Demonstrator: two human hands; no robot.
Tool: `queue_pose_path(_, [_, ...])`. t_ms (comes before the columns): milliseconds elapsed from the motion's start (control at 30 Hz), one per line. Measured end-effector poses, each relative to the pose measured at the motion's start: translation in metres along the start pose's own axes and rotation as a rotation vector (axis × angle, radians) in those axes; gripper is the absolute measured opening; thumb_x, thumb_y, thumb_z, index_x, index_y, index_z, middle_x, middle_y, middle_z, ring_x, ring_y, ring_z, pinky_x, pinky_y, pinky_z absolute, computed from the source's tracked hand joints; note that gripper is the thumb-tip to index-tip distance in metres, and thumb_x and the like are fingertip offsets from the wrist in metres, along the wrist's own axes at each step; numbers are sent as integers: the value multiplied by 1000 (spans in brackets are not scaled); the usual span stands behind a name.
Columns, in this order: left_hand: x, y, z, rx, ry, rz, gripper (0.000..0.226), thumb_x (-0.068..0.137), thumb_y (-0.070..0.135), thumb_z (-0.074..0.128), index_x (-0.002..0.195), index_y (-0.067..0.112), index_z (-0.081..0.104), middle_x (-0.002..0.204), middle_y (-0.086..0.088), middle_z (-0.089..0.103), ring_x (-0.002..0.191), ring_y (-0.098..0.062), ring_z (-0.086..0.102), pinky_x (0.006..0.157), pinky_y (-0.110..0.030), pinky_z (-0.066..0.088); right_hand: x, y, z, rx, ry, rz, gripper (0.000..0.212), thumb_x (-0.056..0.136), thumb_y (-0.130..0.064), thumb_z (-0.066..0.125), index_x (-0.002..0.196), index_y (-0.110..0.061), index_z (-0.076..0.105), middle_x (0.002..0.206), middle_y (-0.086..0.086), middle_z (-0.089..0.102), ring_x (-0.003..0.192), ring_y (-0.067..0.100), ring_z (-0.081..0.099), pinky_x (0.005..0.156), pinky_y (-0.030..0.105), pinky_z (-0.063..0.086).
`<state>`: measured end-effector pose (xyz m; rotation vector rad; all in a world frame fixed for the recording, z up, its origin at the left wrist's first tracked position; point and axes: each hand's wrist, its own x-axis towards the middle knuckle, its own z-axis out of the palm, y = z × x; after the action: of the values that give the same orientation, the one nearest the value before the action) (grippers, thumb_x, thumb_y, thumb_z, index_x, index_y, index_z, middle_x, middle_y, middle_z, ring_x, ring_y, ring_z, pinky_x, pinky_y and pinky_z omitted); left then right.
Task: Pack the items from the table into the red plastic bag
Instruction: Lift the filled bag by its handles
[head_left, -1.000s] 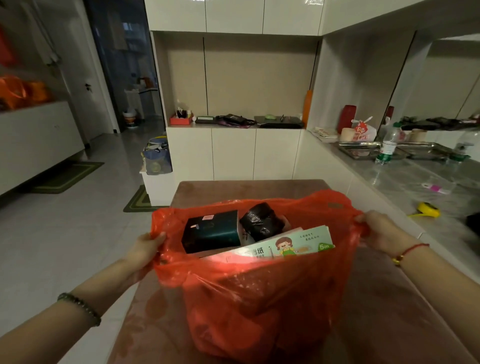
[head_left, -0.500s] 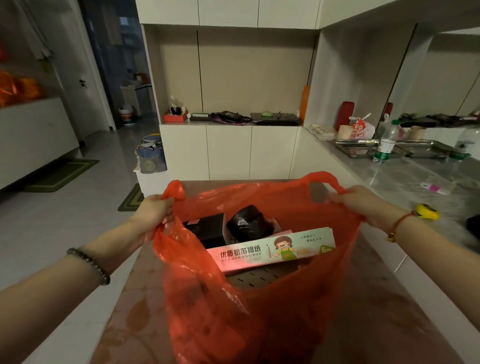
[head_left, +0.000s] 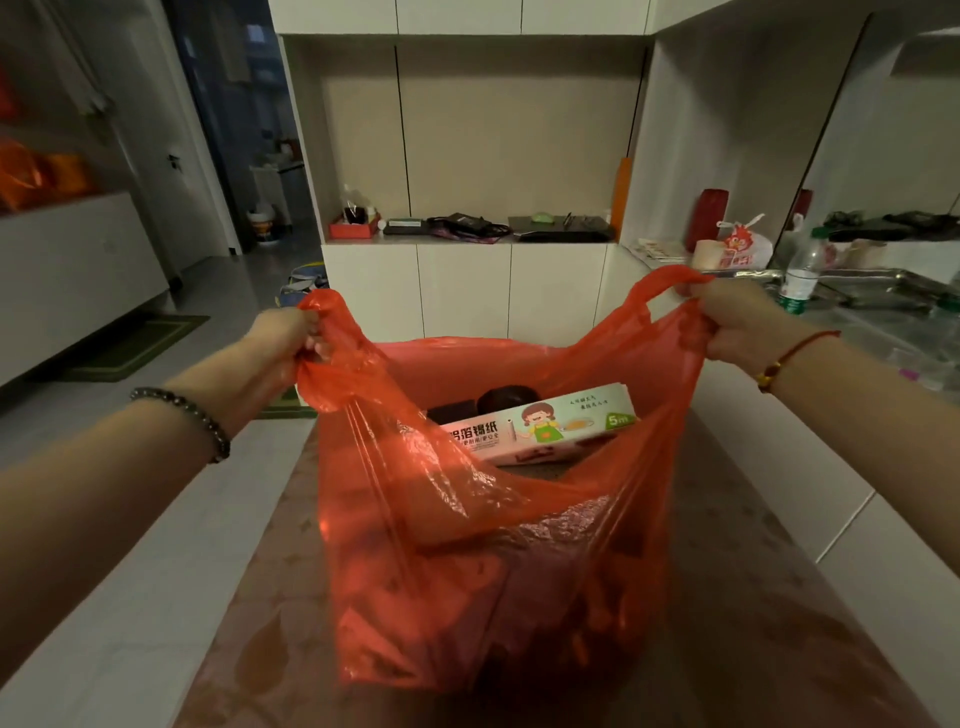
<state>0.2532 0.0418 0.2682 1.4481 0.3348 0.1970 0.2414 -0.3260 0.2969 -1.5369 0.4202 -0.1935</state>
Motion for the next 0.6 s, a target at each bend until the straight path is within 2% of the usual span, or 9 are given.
queue_pose_path(133, [-4,-5,7,36,-74,-3,43,96,2,33,55,13,27,21,5,29,18,-3,30,26,-11,30,1,6,-11,69,9,2,28,97,-19,43,69,-20,49,22,-9,30,18,2,28,27,7,24])
queue_pose_path(267, [-9,-15,7,62,-163,21,42,97,7,36,56,13,30,24,5,32,20,-3,32,27,-12,33,-9,20,-24,36,-38,32,29,99,-19,38,70,-18,45,22,-6,35,17,3,33,26,7,26])
queue_pose_path(300, [-13,-17,8,86,-188,11,42,97,9,36,56,13,30,24,4,32,21,-2,33,28,-11,33,-13,24,-27,36,-66,58,29,99,-20,37,72,-16,45,26,-4,40,17,3,36,25,8,28])
queue_pose_path(367, [-22,-22,8,101,-240,-9,43,98,11,35,56,13,31,24,4,31,21,-3,34,28,-10,33,-22,34,-33,20,-79,105,26,99,-21,36,78,-12,48,48,5,49,21,5,45,25,11,35])
queue_pose_path(433, [-30,-25,8,89,-275,-27,42,99,12,35,57,13,32,25,7,31,21,-3,33,28,-10,34,-27,46,-35,18,-60,136,18,97,-20,41,91,-8,54,66,6,52,26,7,53,29,16,43])
queue_pose_path(533, [-44,-28,0,178,-309,-65,44,98,18,39,54,12,34,23,5,30,20,-5,37,29,-10,35,-40,55,-39,35,-42,162,11,94,-15,47,90,-8,56,62,7,61,36,11,59,30,17,45])
queue_pose_path(600, [-51,-33,-5,214,-298,-95,44,97,21,41,54,11,36,23,5,31,21,-7,39,30,-10,35,-49,58,-42,-13,-49,147,7,91,-12,52,89,-7,56,70,9,60,40,12,61,33,18,47])
